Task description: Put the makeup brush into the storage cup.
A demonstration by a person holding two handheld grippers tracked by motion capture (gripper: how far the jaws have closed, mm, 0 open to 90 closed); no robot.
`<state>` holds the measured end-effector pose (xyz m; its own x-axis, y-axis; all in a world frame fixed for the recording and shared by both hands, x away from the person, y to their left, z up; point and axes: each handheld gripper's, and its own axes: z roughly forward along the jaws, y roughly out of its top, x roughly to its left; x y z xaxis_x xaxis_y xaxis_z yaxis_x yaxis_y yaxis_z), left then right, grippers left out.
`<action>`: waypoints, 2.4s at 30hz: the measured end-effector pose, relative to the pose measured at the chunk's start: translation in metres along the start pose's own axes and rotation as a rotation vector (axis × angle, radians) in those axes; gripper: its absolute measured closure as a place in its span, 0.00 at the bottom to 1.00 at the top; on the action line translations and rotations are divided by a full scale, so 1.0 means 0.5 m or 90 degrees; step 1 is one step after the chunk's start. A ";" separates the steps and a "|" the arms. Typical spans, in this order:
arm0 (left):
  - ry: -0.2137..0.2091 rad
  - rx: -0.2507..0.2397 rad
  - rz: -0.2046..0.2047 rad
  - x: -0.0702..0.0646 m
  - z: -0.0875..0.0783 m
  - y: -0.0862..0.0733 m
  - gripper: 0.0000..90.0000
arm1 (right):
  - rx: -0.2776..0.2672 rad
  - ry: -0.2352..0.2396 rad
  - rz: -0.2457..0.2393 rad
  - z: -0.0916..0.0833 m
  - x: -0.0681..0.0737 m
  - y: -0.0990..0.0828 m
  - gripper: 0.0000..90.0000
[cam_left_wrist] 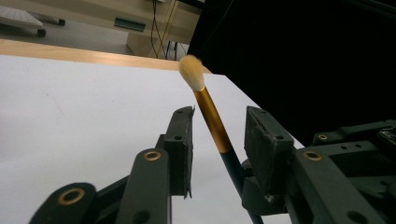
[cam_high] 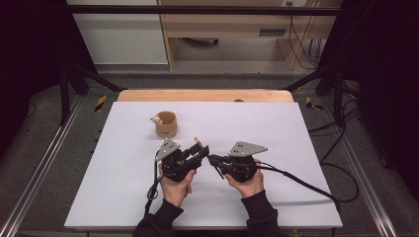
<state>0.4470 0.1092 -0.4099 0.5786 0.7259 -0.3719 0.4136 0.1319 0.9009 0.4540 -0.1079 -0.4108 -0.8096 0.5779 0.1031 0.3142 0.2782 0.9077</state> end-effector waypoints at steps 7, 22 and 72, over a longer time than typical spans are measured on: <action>0.000 -0.003 -0.005 -0.003 0.002 -0.003 0.77 | -0.001 0.001 0.000 0.001 0.001 -0.001 0.93; 0.009 -0.007 -0.021 -0.005 0.002 -0.004 0.84 | -0.005 0.003 0.000 0.002 0.003 0.000 0.93; 0.023 -0.005 0.098 0.028 -0.055 0.058 0.93 | -0.018 -0.138 0.012 -0.045 -0.040 0.005 0.21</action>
<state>0.4476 0.1418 -0.3826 0.6088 0.7617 -0.2218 0.3170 0.0227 0.9481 0.4598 -0.1362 -0.4012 -0.6771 0.7351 0.0331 0.3122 0.2462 0.9175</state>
